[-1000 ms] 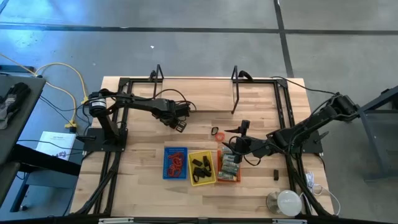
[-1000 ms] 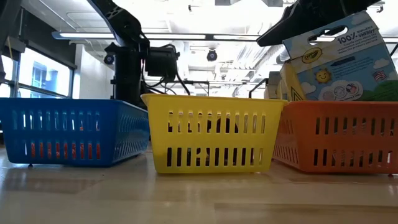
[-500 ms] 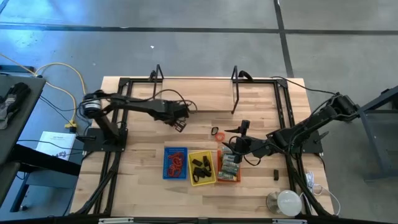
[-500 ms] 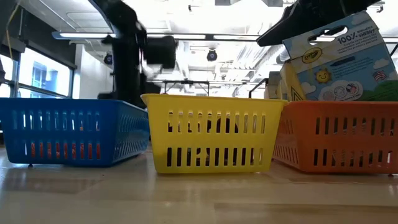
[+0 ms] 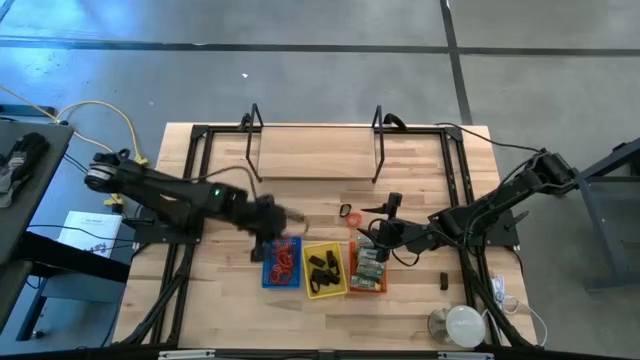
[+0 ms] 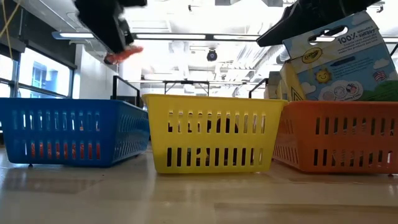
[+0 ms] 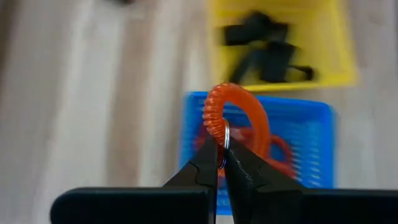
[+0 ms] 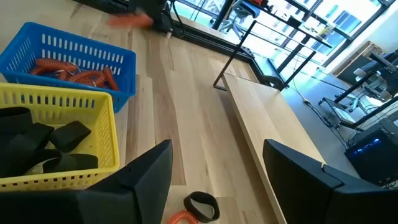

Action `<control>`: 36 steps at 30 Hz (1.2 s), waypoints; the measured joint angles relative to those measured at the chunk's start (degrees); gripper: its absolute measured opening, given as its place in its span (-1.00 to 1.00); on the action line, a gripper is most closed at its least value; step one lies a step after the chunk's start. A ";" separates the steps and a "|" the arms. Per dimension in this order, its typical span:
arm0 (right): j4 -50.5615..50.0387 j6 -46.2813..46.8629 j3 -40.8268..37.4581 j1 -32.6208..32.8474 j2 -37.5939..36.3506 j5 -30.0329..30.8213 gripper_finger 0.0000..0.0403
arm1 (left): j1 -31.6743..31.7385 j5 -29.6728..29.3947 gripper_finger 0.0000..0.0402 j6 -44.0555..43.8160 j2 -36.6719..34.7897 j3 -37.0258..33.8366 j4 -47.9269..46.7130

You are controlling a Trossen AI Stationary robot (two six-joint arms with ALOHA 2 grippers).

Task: Pick & Place Office Desk Supplies
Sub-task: Put the spring keychain into the blue basket, then put the black rubber band into the yellow basket

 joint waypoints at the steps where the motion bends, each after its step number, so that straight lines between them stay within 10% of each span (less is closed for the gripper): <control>1: -0.05 0.00 -0.01 0.00 0.00 0.01 0.18 | -2.10 -0.11 -0.97 0.62 -0.14 0.02 0.49; 8: 0.03 0.44 0.00 -0.02 0.00 0.00 0.18 | -10.10 -4.05 -0.97 0.49 3.61 0.02 3.95; 36: -5.69 12.62 0.00 1.14 -4.00 -0.67 0.18 | -10.07 -7.50 -0.48 -12.34 8.76 0.02 -2.34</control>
